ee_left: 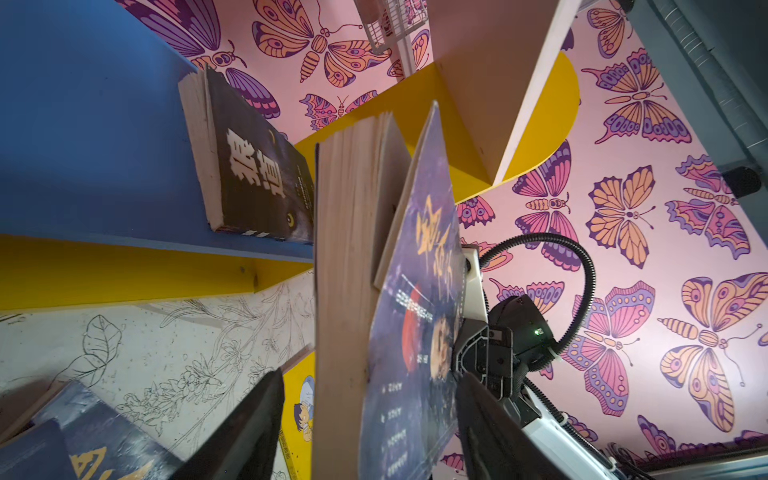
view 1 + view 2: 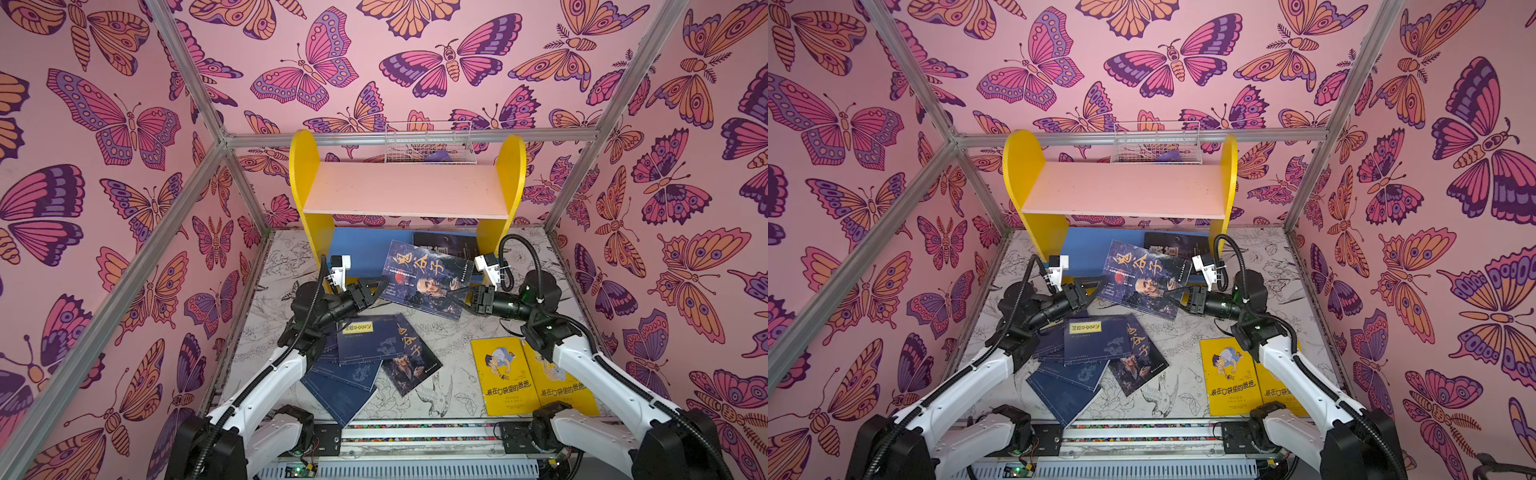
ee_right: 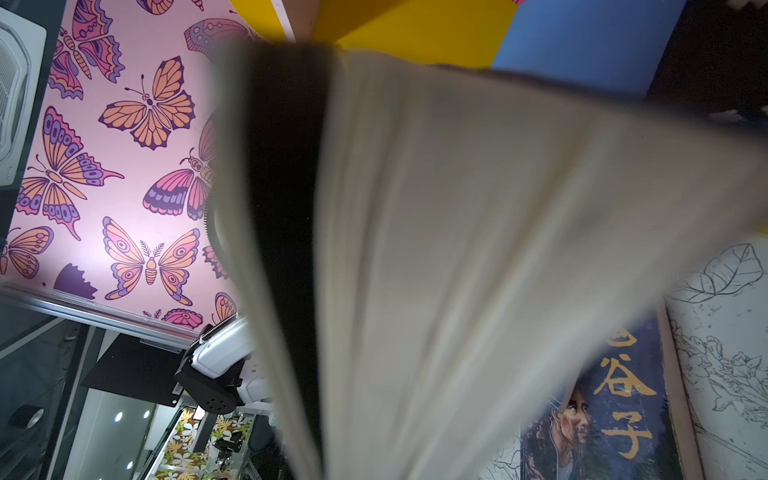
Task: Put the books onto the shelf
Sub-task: 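Lower the purple book onto the shelf with the left gripper while right steadies it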
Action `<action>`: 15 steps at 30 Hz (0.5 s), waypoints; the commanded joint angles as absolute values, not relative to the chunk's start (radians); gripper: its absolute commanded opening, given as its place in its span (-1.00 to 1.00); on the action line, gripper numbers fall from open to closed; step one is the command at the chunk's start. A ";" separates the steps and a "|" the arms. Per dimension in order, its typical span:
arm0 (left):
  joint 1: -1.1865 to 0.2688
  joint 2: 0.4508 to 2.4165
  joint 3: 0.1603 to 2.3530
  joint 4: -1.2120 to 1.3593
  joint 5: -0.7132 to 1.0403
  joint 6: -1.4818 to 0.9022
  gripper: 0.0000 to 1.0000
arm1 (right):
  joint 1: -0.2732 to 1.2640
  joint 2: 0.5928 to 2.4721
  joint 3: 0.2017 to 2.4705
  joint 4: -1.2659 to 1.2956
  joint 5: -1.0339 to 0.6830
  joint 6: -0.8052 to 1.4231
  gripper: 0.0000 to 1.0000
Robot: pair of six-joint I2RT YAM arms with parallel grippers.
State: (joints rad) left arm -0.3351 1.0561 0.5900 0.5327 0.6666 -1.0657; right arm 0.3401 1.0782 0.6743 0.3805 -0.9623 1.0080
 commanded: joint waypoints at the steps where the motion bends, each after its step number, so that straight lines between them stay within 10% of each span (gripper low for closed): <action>1: -0.344 1.060 0.575 0.604 0.718 -1.068 0.19 | 0.334 1.087 0.724 0.484 -0.971 1.020 -1.00; 15: -0.351 1.101 0.577 0.644 0.727 -1.071 -1.00 | 0.333 1.135 0.755 0.379 -0.943 0.949 -1.00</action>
